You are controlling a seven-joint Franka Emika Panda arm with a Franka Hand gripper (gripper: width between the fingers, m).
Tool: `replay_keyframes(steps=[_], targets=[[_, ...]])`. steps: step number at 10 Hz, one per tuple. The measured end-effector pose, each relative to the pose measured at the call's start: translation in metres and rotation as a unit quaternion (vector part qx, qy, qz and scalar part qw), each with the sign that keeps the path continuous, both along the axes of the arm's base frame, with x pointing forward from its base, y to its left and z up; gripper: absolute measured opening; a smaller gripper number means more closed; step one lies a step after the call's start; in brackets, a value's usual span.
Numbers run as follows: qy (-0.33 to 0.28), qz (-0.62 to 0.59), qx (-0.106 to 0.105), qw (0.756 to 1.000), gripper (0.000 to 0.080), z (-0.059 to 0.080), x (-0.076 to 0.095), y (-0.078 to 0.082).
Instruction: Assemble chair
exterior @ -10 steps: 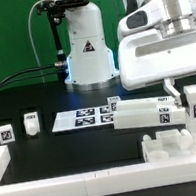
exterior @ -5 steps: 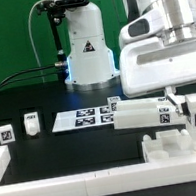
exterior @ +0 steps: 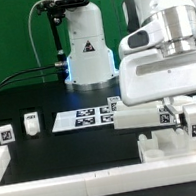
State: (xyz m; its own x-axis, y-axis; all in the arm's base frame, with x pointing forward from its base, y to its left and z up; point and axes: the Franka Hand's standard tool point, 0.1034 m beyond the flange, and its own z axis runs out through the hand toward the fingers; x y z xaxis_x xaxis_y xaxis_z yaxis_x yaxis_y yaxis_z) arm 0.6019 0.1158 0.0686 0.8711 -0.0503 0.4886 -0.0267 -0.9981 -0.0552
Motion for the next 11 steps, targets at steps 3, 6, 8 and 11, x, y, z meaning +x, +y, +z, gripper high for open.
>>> replay_keyframes(steps=[3,6,8,11], targets=[[-0.003,0.000,-0.001,1.000,0.0284,0.000,0.000,0.000],[0.039,-0.007,0.008,0.999,0.0627,0.010,0.008,-0.006],[0.129,-0.013,0.024,0.991,0.0645,0.007,0.009,-0.005],[0.205,-0.026,0.037,0.978,0.0649,0.002,0.005,0.001]])
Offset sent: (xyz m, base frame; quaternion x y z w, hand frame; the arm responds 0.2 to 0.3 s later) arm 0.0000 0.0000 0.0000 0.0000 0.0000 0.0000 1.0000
